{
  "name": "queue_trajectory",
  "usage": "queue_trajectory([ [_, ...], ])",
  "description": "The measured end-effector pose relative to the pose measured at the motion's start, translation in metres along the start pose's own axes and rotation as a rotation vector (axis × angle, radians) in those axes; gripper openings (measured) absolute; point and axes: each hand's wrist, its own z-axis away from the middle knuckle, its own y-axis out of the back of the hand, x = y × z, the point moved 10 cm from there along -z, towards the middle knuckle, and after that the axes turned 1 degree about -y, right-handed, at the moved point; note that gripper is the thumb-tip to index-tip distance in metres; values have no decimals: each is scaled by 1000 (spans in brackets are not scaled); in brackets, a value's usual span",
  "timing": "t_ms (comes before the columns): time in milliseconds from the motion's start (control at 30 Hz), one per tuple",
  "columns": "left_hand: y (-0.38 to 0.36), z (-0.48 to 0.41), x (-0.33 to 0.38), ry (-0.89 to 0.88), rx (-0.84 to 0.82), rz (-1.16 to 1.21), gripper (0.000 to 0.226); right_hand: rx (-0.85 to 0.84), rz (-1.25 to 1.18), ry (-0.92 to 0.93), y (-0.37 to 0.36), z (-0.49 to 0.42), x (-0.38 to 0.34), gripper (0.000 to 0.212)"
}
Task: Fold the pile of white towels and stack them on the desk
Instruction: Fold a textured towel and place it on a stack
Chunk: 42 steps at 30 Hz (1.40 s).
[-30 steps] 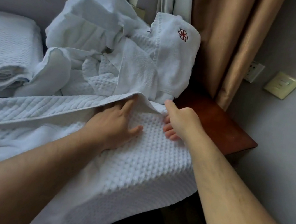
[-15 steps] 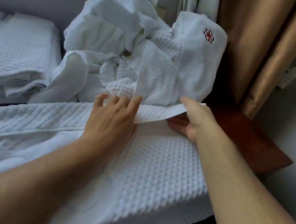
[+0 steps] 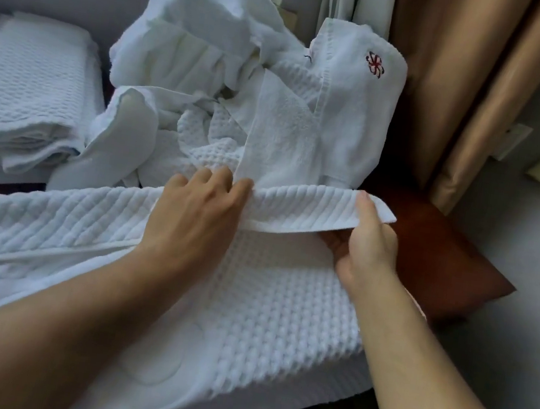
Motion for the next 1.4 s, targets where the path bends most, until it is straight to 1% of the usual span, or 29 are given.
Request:
queue_trajectory([
  [67, 4, 5, 10, -54, 2, -5, 39, -76, 167, 59, -11, 2, -2, 30],
  [100, 7, 7, 14, -75, 11, 1, 40, -88, 245, 86, -14, 3, -2, 32],
  [133, 9, 10, 16, -93, 23, 10, 43, -83, 290, 111, -13, 3, -2, 30],
  [200, 10, 18, 16, -119, 22, 25, 47, -46, 293, 154, -7, 4, -6, 16],
  [233, 7, 23, 13, -114, 0, 25, 48, -15, 314, 179, -2, 4, -10, 7],
  [267, 3, 28, 7, -86, -37, 18, 50, 7, 407, 219, 2, 6, -17, 9],
  [300, -1, 32, 0, -41, -86, 8, 52, 1, 551, 254, 2, 7, -21, 17],
  [333, -4, 35, -7, 3, -136, 3, 54, -25, 702, 285, 1, 9, -21, 20],
  [400, -2, 39, -10, 22, -155, -3, 49, -112, 838, 312, -1, 18, -15, 17],
  [467, 7, 40, 1, -31, -113, -11, 45, -114, 799, 357, 4, 23, -14, 19],
  [533, 16, 43, 12, -72, -78, -4, 48, -37, 703, 369, 14, 23, -23, 22],
  [567, 15, 45, 16, -85, -93, 0, 49, -7, 682, 355, 18, 22, -25, 23],
  [633, 6, 51, 21, -92, -157, 12, 50, -4, 714, 330, 19, 20, -25, 25],
  [733, -6, 57, 15, -63, -218, 40, 52, -57, 797, 334, 11, 21, -18, 35],
  [867, -11, 51, 2, -57, -189, 70, 54, -90, 877, 366, -4, 18, -17, 30],
  [967, -8, 36, -10, -49, -156, 76, 57, -82, 896, 373, -15, 14, -18, 31],
  [1033, -7, 31, -12, -54, -143, 61, 57, -72, 859, 350, -20, 12, -18, 34],
  [1067, -5, 31, -11, -68, -120, 38, 53, -60, 822, 335, -18, 9, -20, 37],
  [1133, 6, 31, -6, -84, -35, -24, 38, -70, 779, 304, -10, 6, -25, 36],
  [1200, 20, 31, -3, -61, 43, -34, 23, -133, 910, 328, -6, 8, -30, 40],
  [1233, 26, 31, 0, -56, 72, -21, 20, -139, 989, 367, -3, 9, -33, 44],
  [1267, 31, 31, 6, -66, 89, -13, 18, -110, 1012, 406, 3, 10, -37, 46],
  [1333, 33, 37, 26, -137, 74, -1, 18, -25, 957, 413, 18, 10, -39, 43],
  [1367, 30, 42, 35, -173, 48, 8, 21, 9, 909, 397, 25, 7, -38, 36],
  [1400, 27, 47, 41, -192, 17, 14, 25, 36, 850, 375, 32, 4, -38, 24],
])
